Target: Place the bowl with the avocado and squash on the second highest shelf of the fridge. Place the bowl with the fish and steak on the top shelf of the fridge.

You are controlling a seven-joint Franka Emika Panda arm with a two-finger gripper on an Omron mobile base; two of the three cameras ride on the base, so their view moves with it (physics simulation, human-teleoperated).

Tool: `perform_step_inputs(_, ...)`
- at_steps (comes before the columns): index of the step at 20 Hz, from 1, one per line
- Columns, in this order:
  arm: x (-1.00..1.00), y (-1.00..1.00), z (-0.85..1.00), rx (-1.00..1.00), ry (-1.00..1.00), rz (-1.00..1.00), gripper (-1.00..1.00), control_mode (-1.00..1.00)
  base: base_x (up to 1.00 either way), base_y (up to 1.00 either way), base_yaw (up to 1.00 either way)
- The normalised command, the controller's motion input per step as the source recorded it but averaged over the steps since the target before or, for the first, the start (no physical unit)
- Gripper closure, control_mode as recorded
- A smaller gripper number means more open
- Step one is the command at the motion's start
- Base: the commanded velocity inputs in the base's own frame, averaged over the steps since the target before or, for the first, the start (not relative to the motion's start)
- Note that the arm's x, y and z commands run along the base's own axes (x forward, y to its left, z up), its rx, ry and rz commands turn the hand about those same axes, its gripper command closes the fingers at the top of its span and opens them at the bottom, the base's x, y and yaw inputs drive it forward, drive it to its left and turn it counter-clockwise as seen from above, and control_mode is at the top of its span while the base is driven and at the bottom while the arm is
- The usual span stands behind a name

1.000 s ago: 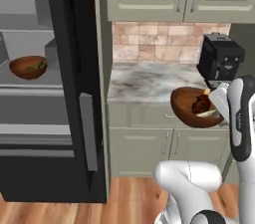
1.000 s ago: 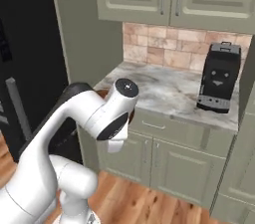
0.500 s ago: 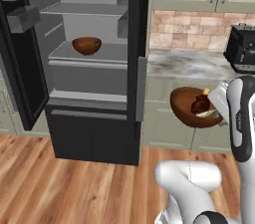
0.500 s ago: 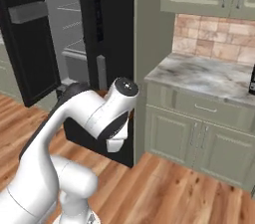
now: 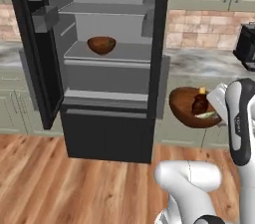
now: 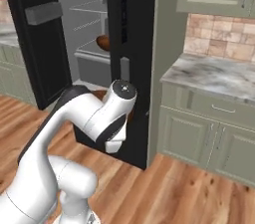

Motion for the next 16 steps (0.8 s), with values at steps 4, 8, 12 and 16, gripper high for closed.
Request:
perform_step_inputs(4,0.00,0.00,0.00,0.00,0.00,0.00,1.00,1.00,0.95,1.00,-0.11)
perform_step_inputs(8,0.00,0.00,0.00,0.00,0.00,0.00,1.00,1.00,0.75,1.00,-0.30)
perform_step_inputs(12,0.00,0.00,0.00,0.00,0.00,0.00,1.00,1.00,0.80,1.00,-0.42)
perform_step_inputs(16,0.00,0.00,0.00,0.00,0.00,0.00,1.00,1.00,0.78,0.70,-0.22)
